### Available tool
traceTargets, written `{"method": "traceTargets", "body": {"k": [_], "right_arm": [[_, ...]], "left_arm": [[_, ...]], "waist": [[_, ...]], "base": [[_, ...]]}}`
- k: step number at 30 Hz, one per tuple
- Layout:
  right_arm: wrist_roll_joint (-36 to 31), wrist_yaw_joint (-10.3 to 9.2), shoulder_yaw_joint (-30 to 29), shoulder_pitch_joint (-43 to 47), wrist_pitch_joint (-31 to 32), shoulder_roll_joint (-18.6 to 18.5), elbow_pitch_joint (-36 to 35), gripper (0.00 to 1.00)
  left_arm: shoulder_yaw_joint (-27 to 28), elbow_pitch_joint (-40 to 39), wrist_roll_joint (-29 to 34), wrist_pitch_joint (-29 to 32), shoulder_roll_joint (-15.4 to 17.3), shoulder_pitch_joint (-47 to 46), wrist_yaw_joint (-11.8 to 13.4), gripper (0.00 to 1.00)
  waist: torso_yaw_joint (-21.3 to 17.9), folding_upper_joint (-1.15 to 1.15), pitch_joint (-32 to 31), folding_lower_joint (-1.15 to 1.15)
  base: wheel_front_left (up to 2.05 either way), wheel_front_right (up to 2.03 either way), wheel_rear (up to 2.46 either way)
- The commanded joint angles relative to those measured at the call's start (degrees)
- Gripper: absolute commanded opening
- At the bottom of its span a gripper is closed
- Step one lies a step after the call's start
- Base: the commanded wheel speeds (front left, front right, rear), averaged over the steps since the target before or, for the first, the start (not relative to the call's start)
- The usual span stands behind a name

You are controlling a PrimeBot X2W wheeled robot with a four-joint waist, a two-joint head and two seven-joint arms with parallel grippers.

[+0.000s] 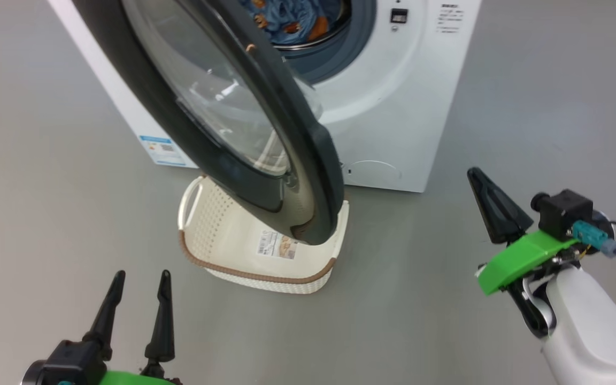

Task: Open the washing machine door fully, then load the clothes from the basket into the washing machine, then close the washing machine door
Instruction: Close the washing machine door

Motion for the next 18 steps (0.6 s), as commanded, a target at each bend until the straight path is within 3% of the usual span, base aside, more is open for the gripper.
{"method": "traceTargets", "body": {"k": [1, 7, 13, 18], "right_arm": [[0.5, 0.34, 1.3, -1.8, -0.8, 0.0, -0.8, 0.00], [1.1, 0.34, 2.0, -7.8, -1.1, 0.3, 0.6, 0.00], [0.8, 0.34, 2.5, -13.0, -1.2, 1.2, -10.3, 0.00], [1.0, 0.34, 7.8, -14.5, -0.9, 2.7, -21.1, 0.00]], "left_arm": [[1.9, -0.6, 0.3, -0.6, 0.6, -2.3, -0.3, 1.00], [2.1, 0.1, 0.7, -0.7, -0.3, -2.8, -0.9, 1.00], [3.2, -0.4, 1.6, -0.7, -1.4, -2.7, -1.4, 1.00], [4.3, -0.7, 2.4, -0.8, -2.0, -2.4, -1.9, 1.00]], "waist": [[1.9, 0.00, 1.0, -0.01], [3.8, 0.00, 1.5, -0.01], [4.7, 0.00, 1.9, -0.01], [4.7, 0.00, 1.7, -0.01]], "base": [[0.00, 0.00, 0.00], [0.00, 0.00, 0.00], [0.00, 0.00, 0.00], [0.00, 0.00, 0.00]]}}
